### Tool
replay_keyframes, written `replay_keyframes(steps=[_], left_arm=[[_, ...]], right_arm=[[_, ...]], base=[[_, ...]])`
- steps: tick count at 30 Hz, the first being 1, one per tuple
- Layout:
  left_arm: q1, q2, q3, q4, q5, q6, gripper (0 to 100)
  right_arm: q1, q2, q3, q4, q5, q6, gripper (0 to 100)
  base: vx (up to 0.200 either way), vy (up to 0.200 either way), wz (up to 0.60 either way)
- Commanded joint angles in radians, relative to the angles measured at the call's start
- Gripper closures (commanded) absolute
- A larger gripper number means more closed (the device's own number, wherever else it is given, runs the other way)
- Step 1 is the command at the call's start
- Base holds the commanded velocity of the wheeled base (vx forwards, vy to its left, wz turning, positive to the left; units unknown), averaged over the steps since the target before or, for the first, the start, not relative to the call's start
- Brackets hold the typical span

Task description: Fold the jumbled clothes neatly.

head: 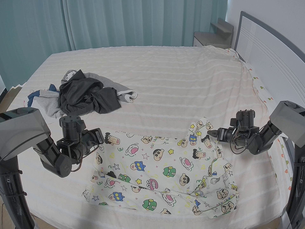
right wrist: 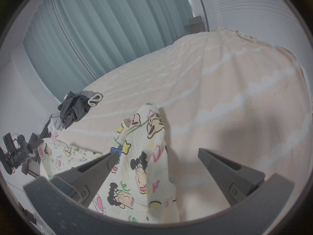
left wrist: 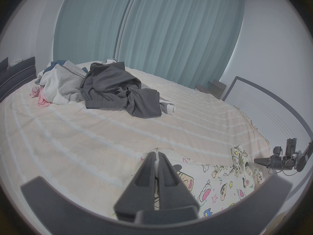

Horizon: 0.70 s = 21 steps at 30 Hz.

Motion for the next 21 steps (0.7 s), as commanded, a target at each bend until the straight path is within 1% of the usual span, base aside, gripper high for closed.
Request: replay_keyframes(steps=[1, 7, 17, 18, 21], left_arm=[[-0.001, -0.002, 0.001, 0.000, 0.001, 0.000, 100], [-0.001, -0.002, 0.002, 0.000, 0.001, 0.000, 100], [-0.001, -0.003, 0.016, 0.000, -0.001, 0.000, 100], [-0.001, -0.002, 0.016, 0.000, -0.001, 0.000, 100], [0.000, -0.002, 0.014, 0.000, -0.001, 0.000, 100]], right_arm=[[0.005, 0.052, -0.017, 0.000, 0.006, -0.006, 0], [0.003, 0.098, -0.077, 0.002, 0.011, -0.058, 0], [0.029, 0.132, -0.169, 0.094, 0.016, -0.061, 0], [0.029, 0.138, -0.184, 0.100, 0.014, -0.061, 100], [0.023, 0.138, -0.184, 0.095, 0.014, -0.063, 100]], base=[[0.000, 0.000, 0.00], [0.000, 0.000, 0.00], [0.000, 0.000, 0.00], [0.000, 0.000, 0.00], [0.000, 0.000, 0.00]])
